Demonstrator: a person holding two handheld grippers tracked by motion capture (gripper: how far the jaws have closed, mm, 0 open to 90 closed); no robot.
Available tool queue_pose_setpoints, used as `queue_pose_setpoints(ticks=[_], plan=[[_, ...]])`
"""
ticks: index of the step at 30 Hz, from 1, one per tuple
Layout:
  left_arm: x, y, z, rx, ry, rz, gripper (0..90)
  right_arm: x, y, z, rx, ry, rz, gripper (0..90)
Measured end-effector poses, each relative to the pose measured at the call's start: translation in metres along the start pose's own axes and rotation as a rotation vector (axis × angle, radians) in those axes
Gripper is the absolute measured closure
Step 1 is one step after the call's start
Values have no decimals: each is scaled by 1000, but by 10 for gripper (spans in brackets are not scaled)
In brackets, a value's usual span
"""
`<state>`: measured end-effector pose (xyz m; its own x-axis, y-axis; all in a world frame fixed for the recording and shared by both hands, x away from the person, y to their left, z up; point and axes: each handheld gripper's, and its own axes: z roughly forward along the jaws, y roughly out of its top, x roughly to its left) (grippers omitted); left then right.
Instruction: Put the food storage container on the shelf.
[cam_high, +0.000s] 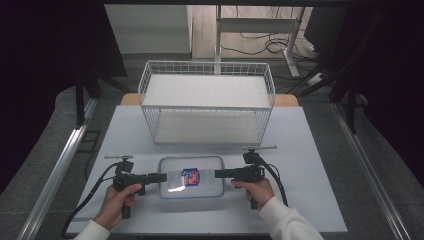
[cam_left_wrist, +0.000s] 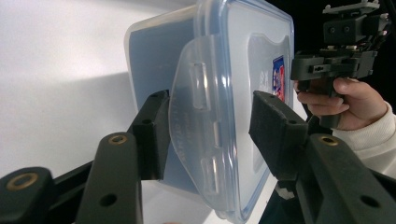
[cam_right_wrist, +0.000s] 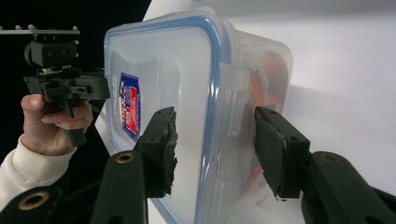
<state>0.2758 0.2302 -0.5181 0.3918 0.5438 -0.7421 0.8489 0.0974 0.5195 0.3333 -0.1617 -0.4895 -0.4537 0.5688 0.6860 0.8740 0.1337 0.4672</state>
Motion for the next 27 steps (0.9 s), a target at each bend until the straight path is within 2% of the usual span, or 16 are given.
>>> queue_pose_setpoints(ticks=[18,27], plan=[[-12,8,3,-8,2,27,504,2,4,-11,-37,0,-7,507],[-14,21,9,-4,-10,40,504,3,14,-20,-75,-18,-53,509]])
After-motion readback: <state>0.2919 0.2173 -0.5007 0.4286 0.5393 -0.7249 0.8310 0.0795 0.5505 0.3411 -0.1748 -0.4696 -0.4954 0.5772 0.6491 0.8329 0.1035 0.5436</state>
